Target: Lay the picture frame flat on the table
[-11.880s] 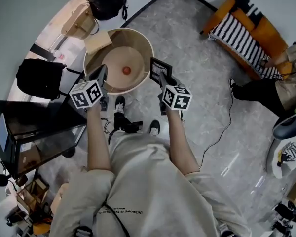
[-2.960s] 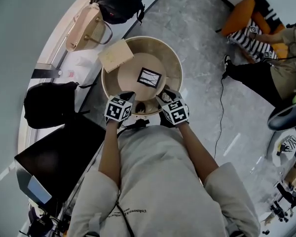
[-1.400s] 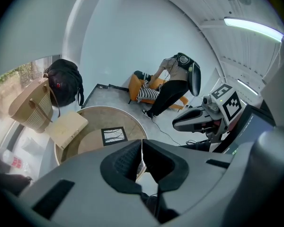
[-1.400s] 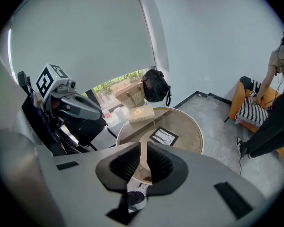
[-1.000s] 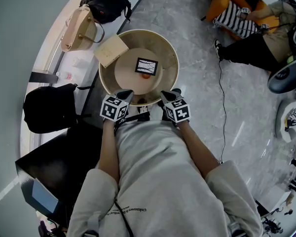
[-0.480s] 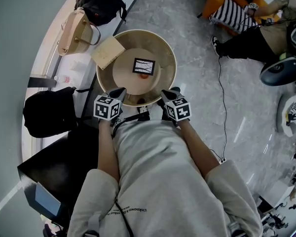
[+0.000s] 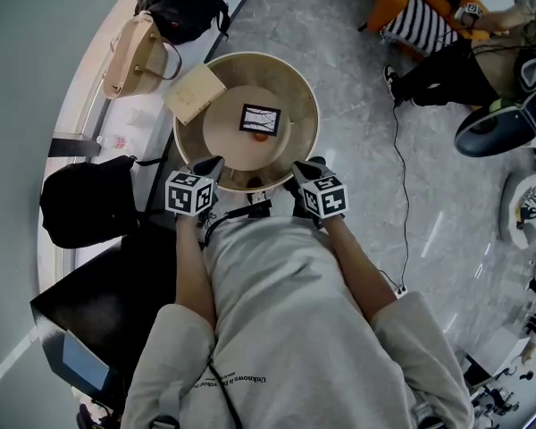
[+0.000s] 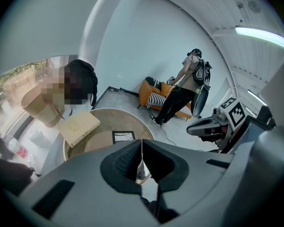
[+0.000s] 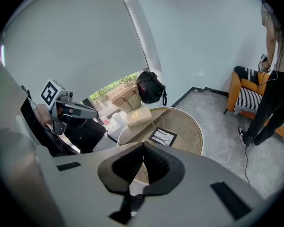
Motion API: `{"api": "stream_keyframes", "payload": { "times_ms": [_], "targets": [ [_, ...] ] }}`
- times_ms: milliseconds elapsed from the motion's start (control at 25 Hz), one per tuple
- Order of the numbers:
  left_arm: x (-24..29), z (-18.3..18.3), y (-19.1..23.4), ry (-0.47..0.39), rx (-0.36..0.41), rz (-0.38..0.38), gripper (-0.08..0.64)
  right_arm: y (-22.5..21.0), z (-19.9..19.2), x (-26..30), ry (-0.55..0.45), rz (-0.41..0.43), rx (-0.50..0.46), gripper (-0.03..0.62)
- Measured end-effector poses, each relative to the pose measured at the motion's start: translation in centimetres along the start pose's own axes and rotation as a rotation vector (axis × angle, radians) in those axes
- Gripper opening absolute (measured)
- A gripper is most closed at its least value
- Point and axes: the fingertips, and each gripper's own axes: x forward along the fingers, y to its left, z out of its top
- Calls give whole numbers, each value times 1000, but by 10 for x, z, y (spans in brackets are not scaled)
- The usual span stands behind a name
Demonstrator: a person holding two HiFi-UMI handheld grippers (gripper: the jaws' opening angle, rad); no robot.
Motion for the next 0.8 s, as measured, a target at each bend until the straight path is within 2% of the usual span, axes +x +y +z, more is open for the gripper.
{"api": "stream_keyframes", "payload": {
  "times_ms": [800],
  "targets": [
    [7, 1, -7, 26, 28, -15, 23, -4, 5, -4, -3, -10, -13, 34]
  ]
}}
